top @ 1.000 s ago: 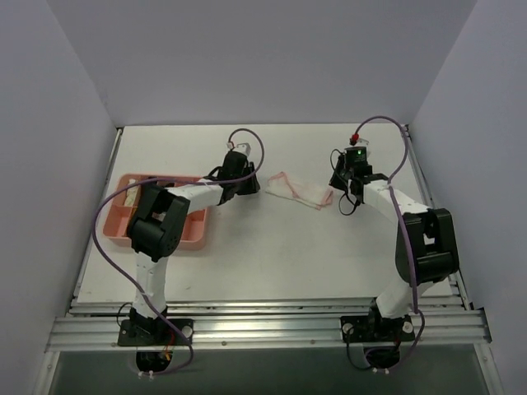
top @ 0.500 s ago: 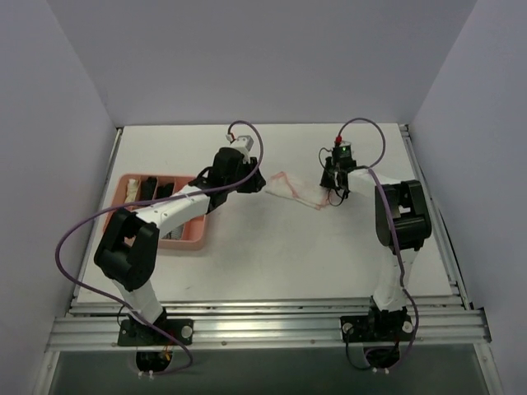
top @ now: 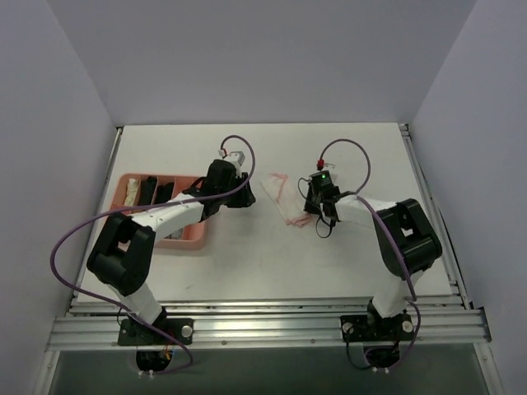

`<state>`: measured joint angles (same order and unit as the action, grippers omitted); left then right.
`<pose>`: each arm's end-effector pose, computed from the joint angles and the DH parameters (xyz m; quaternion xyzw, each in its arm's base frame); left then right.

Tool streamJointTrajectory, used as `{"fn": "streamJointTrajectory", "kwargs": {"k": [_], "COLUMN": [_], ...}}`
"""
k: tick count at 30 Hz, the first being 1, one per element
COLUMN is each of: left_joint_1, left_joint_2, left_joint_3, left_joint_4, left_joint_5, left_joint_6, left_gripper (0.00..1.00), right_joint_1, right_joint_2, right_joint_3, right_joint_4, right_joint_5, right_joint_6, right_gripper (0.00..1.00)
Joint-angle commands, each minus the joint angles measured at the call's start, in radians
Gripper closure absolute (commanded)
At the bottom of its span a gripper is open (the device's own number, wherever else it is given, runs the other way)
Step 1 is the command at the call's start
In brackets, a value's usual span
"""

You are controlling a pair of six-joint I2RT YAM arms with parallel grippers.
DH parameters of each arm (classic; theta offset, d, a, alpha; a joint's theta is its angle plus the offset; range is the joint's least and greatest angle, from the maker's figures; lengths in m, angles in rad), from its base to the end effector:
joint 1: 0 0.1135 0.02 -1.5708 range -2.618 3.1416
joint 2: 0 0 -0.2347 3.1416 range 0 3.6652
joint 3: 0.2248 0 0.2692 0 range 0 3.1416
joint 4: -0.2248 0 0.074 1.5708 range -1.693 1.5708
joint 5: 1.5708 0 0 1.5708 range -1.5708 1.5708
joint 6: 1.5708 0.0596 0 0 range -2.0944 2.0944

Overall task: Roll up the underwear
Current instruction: Fold the underwear

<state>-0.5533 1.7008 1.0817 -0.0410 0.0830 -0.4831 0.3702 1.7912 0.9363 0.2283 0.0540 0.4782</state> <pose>0.3414 -0.2167 0.1610 0.0497 0.8961 -0.2500 0.3633 0.3712 0.1406 0.1056 0.0603 0.8883 0.1652 0.4242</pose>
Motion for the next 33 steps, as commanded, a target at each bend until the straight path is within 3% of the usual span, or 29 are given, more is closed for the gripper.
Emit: {"fn": "streamJointTrajectory", "kwargs": {"k": [1, 7, 21, 33], "left_joint_1": [-0.002, -0.010, -0.011, -0.013], "left_joint_2": [-0.072, -0.136, 0.029, 0.138], "left_joint_3": [-0.044, -0.157, -0.095, -0.031], "left_joint_4": [-0.019, 0.013, 0.055, 0.062], "left_joint_5": [0.018, 0.070, 0.167, 0.201], "left_joint_6": [-0.012, -0.031, 0.014, 0.005], "left_gripper": [0.57, 0.54, 0.48, 0.46], "right_joint_1": [0.148, 0.309, 0.315, 0.315], "right_joint_2": [-0.107, -0.191, -0.388, -0.359], "right_joint_3": [-0.117, -0.214, -0.255, -0.263], "right_joint_4": [-0.034, 0.029, -0.061, -0.017], "right_joint_5": [0.082, 0.122, 0.195, 0.211], "right_joint_6": [0.141, 0.235, 0.175, 0.171], "right_gripper": [0.82, 0.82, 0.82, 0.82]}}
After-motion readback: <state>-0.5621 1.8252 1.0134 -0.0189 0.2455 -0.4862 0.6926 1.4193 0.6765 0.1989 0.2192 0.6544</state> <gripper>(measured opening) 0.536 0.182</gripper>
